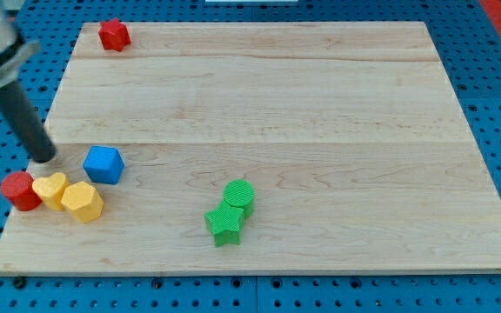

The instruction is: Move the yellow hexagon to the bottom right

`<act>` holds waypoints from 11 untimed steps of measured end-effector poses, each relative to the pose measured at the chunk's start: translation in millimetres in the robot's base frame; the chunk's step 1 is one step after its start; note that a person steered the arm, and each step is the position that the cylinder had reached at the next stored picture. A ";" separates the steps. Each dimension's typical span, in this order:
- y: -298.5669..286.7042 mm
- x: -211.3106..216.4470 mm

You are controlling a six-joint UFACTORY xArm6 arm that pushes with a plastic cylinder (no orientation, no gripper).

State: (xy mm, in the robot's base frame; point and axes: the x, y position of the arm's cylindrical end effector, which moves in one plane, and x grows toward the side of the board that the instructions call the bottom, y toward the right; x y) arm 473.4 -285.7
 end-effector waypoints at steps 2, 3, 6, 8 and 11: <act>-19.1 19.9; -19.1 29.0; 14.3 116.9; 39.4 64.4; 107.6 90.5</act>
State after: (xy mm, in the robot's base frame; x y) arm 563.9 -178.1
